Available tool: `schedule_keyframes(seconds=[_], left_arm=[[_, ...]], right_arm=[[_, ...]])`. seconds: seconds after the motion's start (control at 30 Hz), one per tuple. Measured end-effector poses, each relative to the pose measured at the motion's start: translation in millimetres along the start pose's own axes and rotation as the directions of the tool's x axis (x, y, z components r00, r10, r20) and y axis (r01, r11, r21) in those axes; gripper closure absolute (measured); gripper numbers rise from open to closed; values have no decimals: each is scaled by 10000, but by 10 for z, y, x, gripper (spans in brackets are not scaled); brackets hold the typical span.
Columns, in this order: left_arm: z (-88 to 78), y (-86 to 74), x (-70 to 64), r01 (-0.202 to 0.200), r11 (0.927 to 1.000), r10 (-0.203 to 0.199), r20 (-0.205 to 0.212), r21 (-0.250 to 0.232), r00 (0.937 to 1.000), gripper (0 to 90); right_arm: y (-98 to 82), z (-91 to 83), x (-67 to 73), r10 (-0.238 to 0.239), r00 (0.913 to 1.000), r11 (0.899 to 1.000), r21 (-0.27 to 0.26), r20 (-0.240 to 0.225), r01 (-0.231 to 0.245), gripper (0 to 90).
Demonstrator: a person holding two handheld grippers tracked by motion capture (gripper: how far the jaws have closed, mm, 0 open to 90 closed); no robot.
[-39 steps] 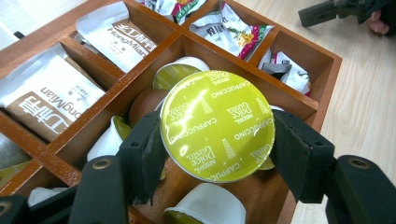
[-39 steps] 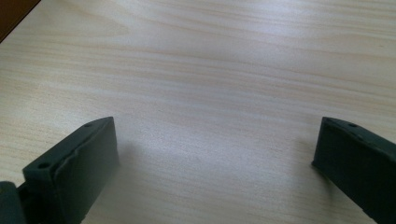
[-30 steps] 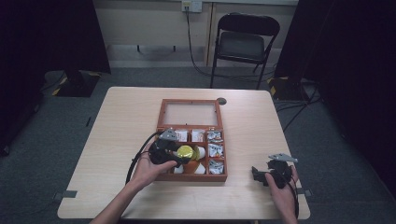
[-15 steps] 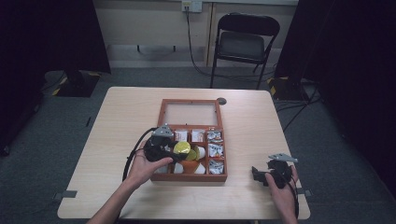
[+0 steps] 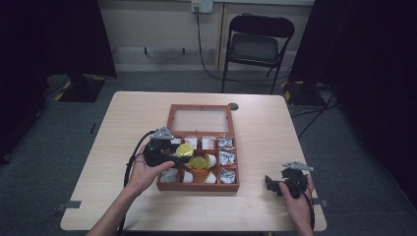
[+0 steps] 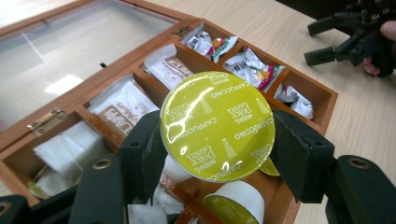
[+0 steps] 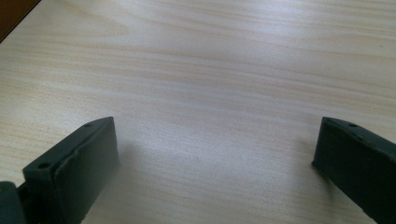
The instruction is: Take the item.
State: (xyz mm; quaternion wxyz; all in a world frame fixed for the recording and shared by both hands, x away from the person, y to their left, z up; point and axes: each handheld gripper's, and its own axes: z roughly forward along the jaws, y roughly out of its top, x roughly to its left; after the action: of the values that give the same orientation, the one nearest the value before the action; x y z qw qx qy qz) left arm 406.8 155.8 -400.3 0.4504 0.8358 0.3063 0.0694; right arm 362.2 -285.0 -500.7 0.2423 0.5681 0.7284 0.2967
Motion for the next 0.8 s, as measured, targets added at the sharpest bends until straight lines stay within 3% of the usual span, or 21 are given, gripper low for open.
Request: schedule_keyframes(seconds=[0.8], left_arm=[[-311,-4,165,151,9986,-183,-650,-501,9977,382]], right_arm=[[1,2,-2,-14,10000,10000,-10,-13,14,0]])
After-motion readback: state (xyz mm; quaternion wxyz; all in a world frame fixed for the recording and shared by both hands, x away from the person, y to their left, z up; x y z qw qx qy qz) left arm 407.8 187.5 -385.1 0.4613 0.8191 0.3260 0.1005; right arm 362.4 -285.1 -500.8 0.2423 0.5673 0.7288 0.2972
